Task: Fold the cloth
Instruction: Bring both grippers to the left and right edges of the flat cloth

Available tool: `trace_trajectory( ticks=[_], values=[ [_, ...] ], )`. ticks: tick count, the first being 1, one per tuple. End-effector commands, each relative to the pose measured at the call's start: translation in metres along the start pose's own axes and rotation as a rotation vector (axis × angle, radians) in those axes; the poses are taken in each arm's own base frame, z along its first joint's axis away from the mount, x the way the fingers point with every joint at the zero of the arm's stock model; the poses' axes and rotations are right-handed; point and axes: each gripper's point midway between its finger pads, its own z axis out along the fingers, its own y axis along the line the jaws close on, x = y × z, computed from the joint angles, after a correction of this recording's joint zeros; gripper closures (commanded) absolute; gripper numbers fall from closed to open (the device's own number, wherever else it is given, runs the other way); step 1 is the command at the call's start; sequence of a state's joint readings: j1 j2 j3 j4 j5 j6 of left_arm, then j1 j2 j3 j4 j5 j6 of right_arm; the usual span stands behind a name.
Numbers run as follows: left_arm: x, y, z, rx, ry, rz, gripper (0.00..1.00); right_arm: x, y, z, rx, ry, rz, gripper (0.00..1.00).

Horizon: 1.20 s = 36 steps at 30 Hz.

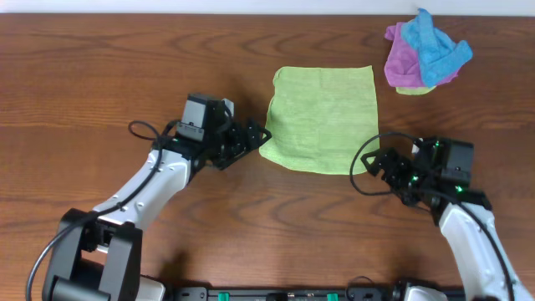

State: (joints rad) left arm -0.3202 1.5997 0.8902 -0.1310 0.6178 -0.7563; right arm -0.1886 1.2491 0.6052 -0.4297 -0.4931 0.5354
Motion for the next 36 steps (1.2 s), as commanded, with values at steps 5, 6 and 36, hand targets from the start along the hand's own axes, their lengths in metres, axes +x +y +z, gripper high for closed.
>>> trace_trajectory(
  ticks=[5, 6, 36],
  values=[
    [-0.007, 0.024, 0.03, -0.064, -0.027, -0.125, 0.05, 0.0, -0.005, 0.015, -0.012, 0.041, 0.076, 0.03],
    [-0.008, 0.026, 0.032, -0.064, -0.027, -0.133, 0.05, -0.001, -0.004, 0.016, -0.014, 0.039, 0.074, 0.03],
    [0.013, 0.02, 0.091, 0.001, 0.037, -0.248, 0.21, -0.014, -0.02, 0.035, 0.035, 0.009, 0.126, 0.09]
  ],
)
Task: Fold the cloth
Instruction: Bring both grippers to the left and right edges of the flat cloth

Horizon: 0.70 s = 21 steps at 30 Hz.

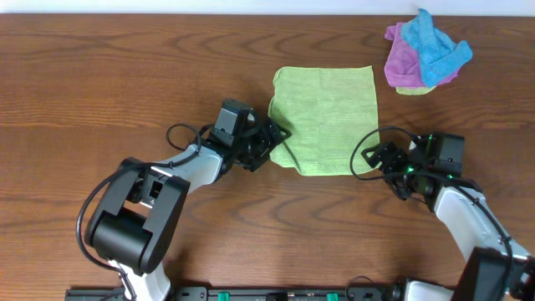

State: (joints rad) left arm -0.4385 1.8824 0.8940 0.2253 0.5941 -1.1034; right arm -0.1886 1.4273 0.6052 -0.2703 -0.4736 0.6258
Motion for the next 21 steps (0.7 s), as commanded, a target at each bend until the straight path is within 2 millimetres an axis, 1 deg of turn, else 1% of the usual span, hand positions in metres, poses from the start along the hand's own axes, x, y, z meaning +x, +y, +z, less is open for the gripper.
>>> trace_trajectory(
  ticks=[1, 9, 12, 14, 17, 21],
  values=[
    [0.0, 0.016, 0.006, -0.042, -0.003, -0.02, 0.22, 0.0, -0.006, 0.004, 0.016, 0.008, 0.03, 0.09],
    [0.001, 0.019, 0.006, -0.057, -0.004, -0.003, 0.29, 0.0, -0.01, 0.007, 0.029, 0.012, 0.035, 0.08],
    [0.003, 0.025, 0.006, -0.079, 0.008, 0.022, 0.24, 0.001, -0.009, 0.007, 0.028, 0.013, 0.036, 0.07],
    [0.004, 0.032, 0.004, -0.102, 0.016, 0.055, 0.16, 0.002, -0.009, 0.007, 0.025, 0.019, 0.046, 0.05],
    [0.001, 0.041, 0.001, -0.131, 0.021, 0.099, 0.14, 0.003, -0.008, 0.007, 0.017, 0.025, 0.045, 0.05],
    [-0.001, 0.043, 0.0, -0.143, 0.006, 0.105, 0.11, 0.003, -0.007, 0.007, 0.015, 0.026, 0.045, 0.04]
  ],
)
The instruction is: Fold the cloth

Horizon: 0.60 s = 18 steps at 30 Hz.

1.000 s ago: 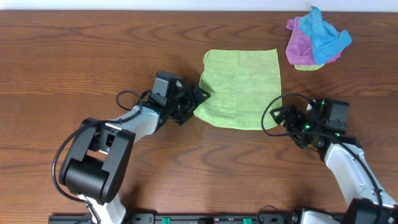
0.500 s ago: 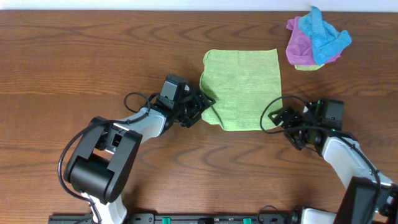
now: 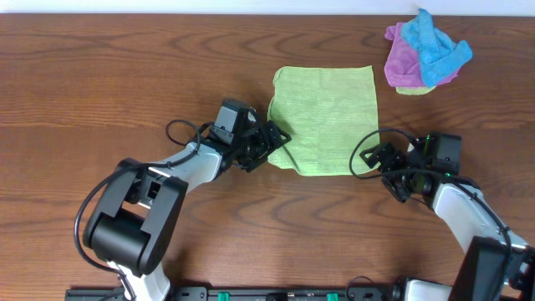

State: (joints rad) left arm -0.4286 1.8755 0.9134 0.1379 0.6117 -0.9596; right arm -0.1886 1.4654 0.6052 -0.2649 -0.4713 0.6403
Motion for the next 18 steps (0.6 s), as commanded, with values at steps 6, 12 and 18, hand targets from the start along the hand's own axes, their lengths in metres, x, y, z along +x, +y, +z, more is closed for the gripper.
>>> trace_trajectory(
  ticks=[6, 12, 18],
  values=[
    [-0.001, 0.038, 0.008, -0.13, -0.041, 0.026, 0.11, 0.001, 0.001, 0.0, -0.01, 0.01, 0.023, 0.04],
    [0.018, 0.033, 0.019, -0.156, -0.027, 0.074, 0.16, 0.003, 0.001, 0.0, -0.008, 0.014, 0.02, 0.04],
    [0.02, 0.034, 0.022, -0.181, -0.05, 0.094, 0.62, 0.003, 0.001, 0.0, -0.008, 0.015, 0.021, 0.04]
  ],
)
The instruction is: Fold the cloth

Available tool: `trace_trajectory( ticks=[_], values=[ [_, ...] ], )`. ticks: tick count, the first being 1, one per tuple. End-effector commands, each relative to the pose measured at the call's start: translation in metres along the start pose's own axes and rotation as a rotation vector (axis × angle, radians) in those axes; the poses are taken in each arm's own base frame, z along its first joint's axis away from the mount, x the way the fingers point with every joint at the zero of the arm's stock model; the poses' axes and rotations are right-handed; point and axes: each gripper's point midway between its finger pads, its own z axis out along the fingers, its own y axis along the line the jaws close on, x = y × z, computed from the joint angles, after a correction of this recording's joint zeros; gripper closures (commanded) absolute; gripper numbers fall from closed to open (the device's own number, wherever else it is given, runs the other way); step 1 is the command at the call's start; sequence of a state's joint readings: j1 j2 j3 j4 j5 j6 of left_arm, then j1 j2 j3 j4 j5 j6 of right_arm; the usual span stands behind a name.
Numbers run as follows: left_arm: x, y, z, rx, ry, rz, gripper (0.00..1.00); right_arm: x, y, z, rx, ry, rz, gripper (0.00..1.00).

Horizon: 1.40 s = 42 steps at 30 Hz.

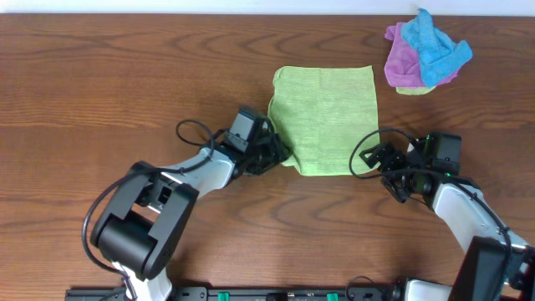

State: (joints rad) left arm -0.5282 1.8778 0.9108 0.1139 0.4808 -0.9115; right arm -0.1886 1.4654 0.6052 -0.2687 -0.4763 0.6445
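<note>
The green cloth [326, 117] lies flat in the middle of the table, a single layer, with its near-left corner drawn in. My left gripper [282, 154] sits on that near-left corner, its fingers drawn together over the cloth's edge and hiding the corner. Just off the near-right corner, my right gripper [374, 158] is low over the table with its fingers apart and nothing between them.
A heap of blue, purple and yellow-green cloths [425, 50] lies at the far right. Bare wooden table [125, 75] stretches to the left and along the near side. Both arms reach in from the near edge.
My left gripper has shifted a little to the right onto the cloth's near-left corner, and its fingers look closer together. The right gripper and the cloth have not visibly moved.
At first both grippers stood open just outside the cloth's near corners, the near-left corner reaching further left. Then the left gripper was at that corner, which lay pulled inward, and the right gripper was closer to its corner. Now the left fingers cover the corner.
</note>
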Motion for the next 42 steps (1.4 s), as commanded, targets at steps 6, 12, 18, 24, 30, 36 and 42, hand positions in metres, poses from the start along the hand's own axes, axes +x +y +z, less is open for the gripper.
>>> trace_trajectory(
  ticks=[6, 12, 18, 24, 30, 36, 42],
  values=[
    [0.0, 0.031, 0.008, -0.1, -0.032, -0.01, 0.94, 0.002, 0.001, 0.0, -0.005, 0.011, 0.016, 0.04],
    [0.001, 0.03, 0.007, -0.087, -0.017, -0.012, 0.94, 0.006, 0.003, 0.003, 0.003, 0.015, -0.003, 0.06],
    [0.001, 0.029, 0.006, -0.076, -0.006, -0.017, 0.94, 0.009, 0.003, 0.011, 0.059, -0.007, -0.058, 0.15],
    [0.003, 0.028, 0.006, -0.068, 0.007, -0.018, 0.94, 0.002, -0.004, 0.023, 0.102, -0.038, -0.053, 0.17],
    [0.005, 0.028, 0.006, -0.066, 0.018, -0.02, 0.94, 0.0, -0.013, 0.039, 0.115, -0.027, -0.025, 0.27],
    [0.009, 0.034, 0.005, -0.091, 0.035, -0.003, 0.94, 0.0, -0.017, 0.043, 0.123, -0.023, -0.019, 0.99],
    [0.006, 0.054, -0.005, -0.122, 0.077, 0.001, 0.94, 0.01, -0.007, 0.043, 0.066, 0.029, -0.029, 0.99]
  ],
)
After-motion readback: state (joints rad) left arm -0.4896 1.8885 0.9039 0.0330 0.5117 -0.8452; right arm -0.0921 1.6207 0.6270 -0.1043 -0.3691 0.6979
